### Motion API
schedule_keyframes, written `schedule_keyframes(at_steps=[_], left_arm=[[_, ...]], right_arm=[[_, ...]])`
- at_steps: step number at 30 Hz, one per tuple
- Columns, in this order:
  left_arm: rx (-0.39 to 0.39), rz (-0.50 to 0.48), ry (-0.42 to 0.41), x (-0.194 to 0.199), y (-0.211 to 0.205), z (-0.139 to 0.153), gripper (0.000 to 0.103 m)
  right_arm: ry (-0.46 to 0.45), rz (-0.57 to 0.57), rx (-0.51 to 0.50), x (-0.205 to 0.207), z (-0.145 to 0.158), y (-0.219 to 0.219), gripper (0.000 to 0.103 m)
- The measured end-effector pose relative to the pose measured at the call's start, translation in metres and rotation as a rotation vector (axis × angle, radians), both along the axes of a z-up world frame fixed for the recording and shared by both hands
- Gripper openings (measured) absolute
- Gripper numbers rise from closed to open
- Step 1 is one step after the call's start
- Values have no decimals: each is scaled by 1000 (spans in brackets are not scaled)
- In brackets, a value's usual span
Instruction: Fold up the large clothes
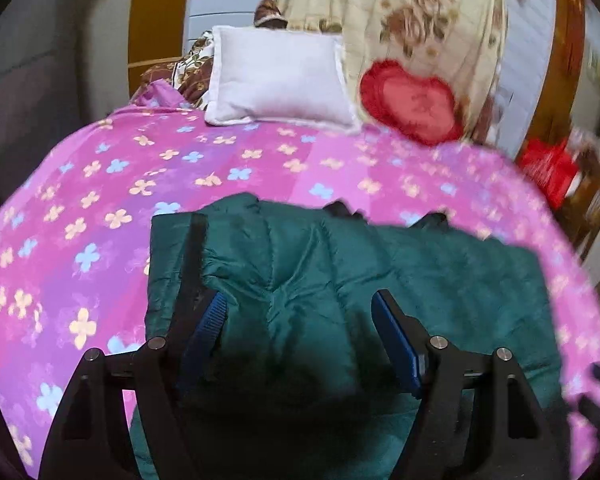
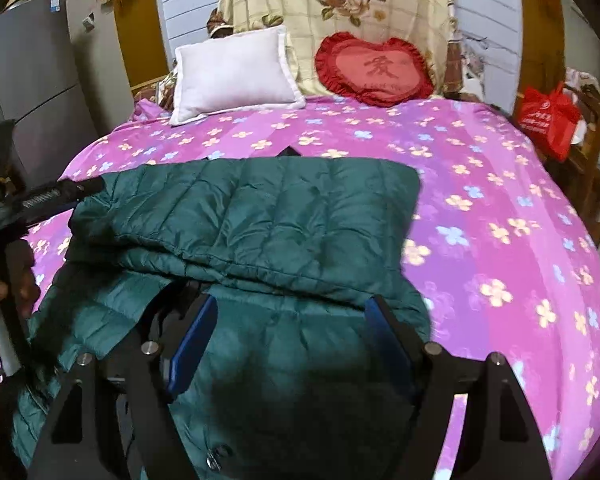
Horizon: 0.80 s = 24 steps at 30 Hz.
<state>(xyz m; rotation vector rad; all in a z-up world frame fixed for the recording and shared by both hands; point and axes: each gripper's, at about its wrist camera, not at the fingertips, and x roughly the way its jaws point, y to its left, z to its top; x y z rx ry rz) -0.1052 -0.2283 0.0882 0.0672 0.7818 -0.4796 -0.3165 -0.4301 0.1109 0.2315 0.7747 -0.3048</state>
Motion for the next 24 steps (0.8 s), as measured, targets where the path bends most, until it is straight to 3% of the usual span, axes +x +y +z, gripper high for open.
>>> schedule_keyframes(at_steps=[3, 5, 8, 15, 20, 24], left_arm=[[78, 42, 52, 19, -5, -23, 56], [0, 55, 122, 34, 9, -30, 56], [-74, 65, 177, 35, 32, -20, 48], [8, 10, 79, -14, 68, 17, 48], [21, -11, 56, -38, 75, 14, 48], [28, 7, 36, -35, 67, 9, 48]], right_arm=[[-3, -21, 22, -19, 2, -4, 80], [-2, -34, 22, -29, 2, -6, 80], [10, -58, 27, -36, -1, -12, 80], [-5, -64, 104, -42, -8, -24, 80], [27, -57, 98, -31, -17, -26, 80], [43, -52, 91, -12, -21, -26, 80]])
